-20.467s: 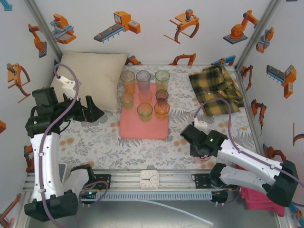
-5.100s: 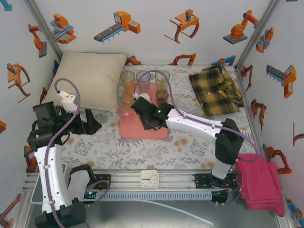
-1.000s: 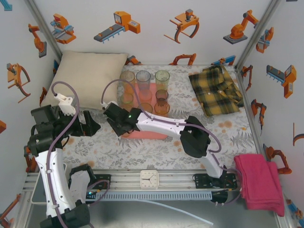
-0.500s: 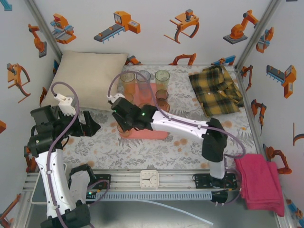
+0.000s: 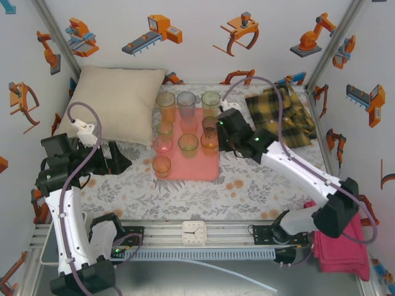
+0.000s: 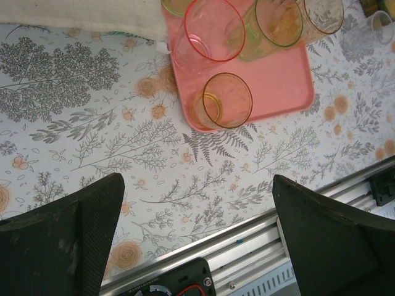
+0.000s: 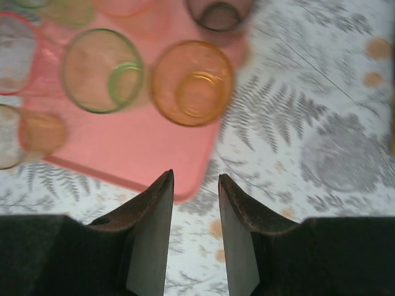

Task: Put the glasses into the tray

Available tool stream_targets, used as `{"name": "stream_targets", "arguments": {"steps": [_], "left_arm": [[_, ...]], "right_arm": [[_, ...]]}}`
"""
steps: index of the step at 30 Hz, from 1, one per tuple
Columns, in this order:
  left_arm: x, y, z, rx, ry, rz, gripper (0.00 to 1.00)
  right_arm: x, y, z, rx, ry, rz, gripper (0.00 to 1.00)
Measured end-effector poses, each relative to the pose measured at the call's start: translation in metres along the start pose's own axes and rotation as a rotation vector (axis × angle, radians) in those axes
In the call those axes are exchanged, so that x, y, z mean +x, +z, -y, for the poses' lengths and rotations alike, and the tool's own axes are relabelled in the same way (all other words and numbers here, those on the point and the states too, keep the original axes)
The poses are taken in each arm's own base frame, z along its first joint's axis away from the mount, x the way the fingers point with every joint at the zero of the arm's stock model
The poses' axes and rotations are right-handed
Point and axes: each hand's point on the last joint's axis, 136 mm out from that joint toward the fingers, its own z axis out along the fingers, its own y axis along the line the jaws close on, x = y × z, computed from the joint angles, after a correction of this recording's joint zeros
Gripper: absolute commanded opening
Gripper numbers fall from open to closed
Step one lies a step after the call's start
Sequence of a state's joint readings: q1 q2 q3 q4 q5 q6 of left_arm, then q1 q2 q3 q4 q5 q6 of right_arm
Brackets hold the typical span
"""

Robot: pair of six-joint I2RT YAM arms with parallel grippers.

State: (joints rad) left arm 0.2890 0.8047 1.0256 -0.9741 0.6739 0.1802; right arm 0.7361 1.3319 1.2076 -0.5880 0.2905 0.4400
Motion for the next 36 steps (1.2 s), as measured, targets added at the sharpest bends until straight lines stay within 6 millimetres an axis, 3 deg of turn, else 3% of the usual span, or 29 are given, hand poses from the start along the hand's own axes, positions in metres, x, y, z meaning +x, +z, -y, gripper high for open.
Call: {"name": "stream_targets", "arguments": {"steps": [5, 8, 15, 25, 36], "left_arm": [[-0.001, -0.002, 0.002, 0.003, 0.0, 0.009, 0.98], [-0.001, -0.003, 0.003, 0.002, 0.004, 0.015, 0.98], [-0.001, -0.003, 0.004, 0.004, 0.005, 0.017, 0.98], [-0.001, -0.003, 0.004, 0.005, 0.005, 0.018, 0.98], [-0.002, 0.0, 0.002, 0.014, -0.004, 0.011, 0.98]], "right_arm": [[0.009, -0.01, 0.071, 0.111, 0.143, 0.004, 0.37], [0.015, -0.008, 0.094, 0.146, 0.197, -0.014, 0.38], [0.037, 0.017, 0.101, 0.146, 0.209, -0.134, 0.39], [0.053, 0.046, 0.113, 0.164, 0.202, -0.233, 0.4], [0.051, 0.063, 0.113, 0.147, 0.174, -0.25, 0.4]]}}
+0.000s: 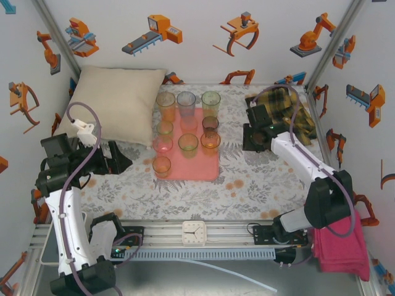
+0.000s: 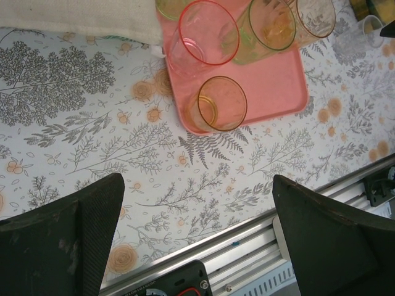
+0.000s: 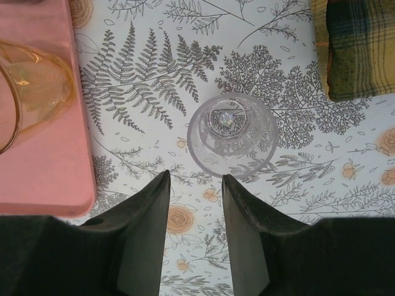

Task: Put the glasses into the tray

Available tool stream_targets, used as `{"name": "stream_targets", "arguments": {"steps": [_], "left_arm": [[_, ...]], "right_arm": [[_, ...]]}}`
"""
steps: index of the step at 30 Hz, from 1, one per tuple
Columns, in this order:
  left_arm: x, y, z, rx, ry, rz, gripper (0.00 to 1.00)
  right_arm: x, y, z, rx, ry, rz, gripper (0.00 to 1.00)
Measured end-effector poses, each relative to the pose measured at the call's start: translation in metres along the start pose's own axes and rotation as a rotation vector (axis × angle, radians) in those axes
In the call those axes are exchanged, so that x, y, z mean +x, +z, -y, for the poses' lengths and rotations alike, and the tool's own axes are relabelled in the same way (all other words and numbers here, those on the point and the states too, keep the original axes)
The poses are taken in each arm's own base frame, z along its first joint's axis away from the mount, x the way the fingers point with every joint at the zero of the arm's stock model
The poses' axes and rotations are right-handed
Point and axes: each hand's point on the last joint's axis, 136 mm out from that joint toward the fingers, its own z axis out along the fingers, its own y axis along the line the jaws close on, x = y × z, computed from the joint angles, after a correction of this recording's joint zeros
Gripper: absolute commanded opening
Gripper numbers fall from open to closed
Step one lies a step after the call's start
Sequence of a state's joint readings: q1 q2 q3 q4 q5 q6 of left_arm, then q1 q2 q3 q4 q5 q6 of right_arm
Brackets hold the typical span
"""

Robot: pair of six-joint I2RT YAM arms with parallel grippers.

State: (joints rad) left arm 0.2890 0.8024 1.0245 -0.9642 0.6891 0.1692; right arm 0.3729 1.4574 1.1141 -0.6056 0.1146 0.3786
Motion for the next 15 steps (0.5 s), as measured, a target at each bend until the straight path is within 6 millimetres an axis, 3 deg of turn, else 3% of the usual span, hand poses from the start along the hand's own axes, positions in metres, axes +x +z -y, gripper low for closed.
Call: {"name": "stream_targets", "arguments": {"steps": [15], "left_arm": [[0.0, -0.005, 0.004, -0.005, 0.017, 0.022, 0.98]], "right_arm": [[-0.001, 0.023, -0.005, -0.007, -0.032, -0.034, 0.4]]}}
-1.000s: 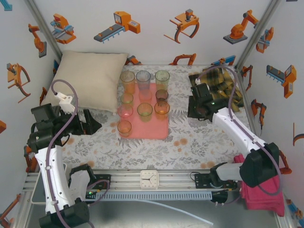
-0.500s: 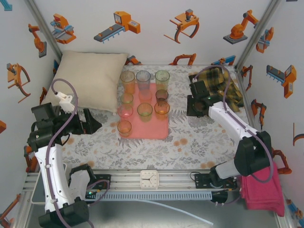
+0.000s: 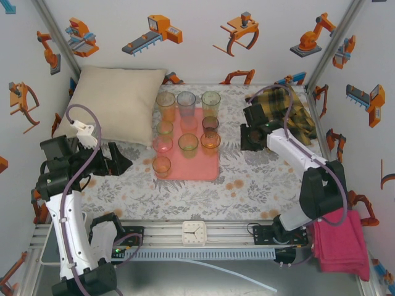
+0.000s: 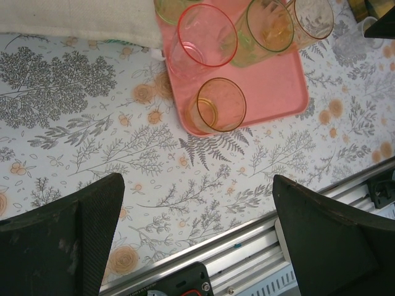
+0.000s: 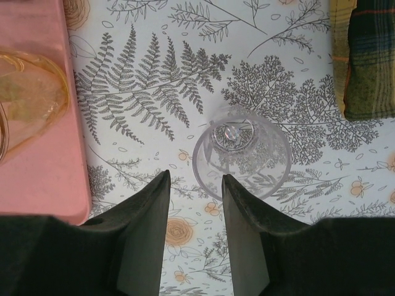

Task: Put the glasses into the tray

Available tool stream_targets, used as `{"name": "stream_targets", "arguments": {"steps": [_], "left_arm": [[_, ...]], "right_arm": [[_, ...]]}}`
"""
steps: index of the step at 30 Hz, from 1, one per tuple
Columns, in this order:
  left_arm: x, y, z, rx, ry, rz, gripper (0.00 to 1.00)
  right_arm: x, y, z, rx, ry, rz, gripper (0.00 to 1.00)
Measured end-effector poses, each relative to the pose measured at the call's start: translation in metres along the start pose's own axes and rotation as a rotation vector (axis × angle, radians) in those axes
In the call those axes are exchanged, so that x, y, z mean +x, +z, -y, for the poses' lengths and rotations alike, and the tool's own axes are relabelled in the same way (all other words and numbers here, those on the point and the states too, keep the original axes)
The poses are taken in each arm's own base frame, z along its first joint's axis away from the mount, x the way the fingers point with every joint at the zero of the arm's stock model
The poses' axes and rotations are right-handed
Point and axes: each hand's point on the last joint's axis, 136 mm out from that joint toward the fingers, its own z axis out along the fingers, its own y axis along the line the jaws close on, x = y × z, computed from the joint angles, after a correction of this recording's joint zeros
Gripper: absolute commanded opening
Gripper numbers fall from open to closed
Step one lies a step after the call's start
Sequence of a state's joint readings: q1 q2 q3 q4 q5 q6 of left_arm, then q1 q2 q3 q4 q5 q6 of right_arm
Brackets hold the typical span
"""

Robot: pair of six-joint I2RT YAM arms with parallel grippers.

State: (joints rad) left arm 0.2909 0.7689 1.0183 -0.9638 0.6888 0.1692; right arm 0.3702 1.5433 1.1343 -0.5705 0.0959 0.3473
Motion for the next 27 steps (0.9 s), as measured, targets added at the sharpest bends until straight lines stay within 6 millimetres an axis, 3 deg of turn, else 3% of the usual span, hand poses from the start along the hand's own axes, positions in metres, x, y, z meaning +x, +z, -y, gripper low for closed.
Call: {"name": "stream_targets", "arguments": {"steps": [17, 27], "left_arm": [[0.002, -0.001, 0.0, -0.005, 0.003, 0.009, 0.98], [0.002, -0.001, 0.0, -0.006, 0.003, 0.01, 0.98]], "right_arm": [[0.006, 0.025, 0.0, 0.017, -0.018, -0.052, 0.35], [0.009, 0.034, 0.0, 0.022, -0.03, -0.067, 0.25]]}}
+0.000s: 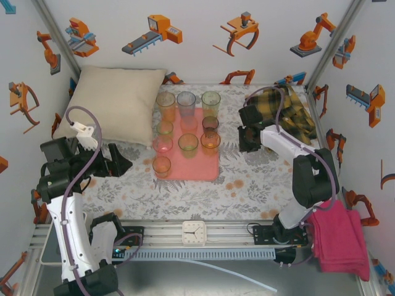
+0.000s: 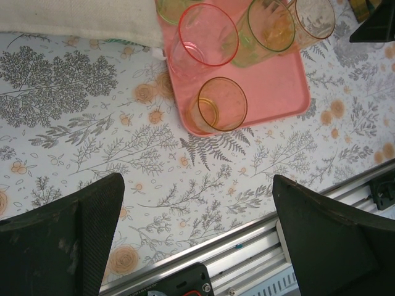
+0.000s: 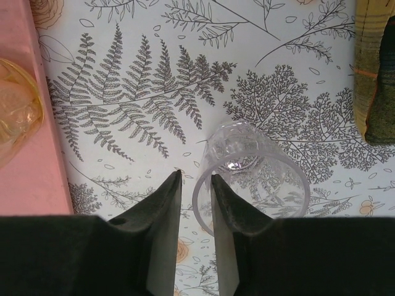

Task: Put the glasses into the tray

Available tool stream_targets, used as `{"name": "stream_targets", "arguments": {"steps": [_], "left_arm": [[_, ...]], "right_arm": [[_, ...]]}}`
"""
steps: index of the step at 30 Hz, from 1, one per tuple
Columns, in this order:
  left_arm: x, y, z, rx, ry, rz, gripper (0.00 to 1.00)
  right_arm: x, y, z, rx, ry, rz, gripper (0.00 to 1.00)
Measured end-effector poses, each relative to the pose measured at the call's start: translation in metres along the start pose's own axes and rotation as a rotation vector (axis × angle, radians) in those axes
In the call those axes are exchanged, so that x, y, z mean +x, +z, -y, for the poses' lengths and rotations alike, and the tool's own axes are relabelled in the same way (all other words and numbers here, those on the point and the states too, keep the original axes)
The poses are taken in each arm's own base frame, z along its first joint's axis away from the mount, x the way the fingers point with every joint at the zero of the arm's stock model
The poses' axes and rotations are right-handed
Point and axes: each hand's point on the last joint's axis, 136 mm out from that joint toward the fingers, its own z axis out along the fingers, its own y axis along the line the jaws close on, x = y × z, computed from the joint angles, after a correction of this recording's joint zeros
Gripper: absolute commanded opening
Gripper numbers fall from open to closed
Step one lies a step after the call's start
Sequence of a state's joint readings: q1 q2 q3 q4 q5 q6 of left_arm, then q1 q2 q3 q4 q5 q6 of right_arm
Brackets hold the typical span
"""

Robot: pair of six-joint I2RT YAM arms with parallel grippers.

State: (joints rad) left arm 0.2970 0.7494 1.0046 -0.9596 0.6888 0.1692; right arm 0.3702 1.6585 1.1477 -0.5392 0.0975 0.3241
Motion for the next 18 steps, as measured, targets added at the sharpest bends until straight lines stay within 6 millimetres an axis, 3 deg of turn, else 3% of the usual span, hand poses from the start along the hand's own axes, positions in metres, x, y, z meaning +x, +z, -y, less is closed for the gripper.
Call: {"name": "stream_targets", "arguments": {"steps": [18], "left_arm": [[-0.0001, 0.0021, -0.0033, -0.003, -0.011, -0.007, 0.98]], "right_arm": [[-0.0012, 0.0021, 0.0056, 0.034, -0.012, 0.008, 0.1]]}}
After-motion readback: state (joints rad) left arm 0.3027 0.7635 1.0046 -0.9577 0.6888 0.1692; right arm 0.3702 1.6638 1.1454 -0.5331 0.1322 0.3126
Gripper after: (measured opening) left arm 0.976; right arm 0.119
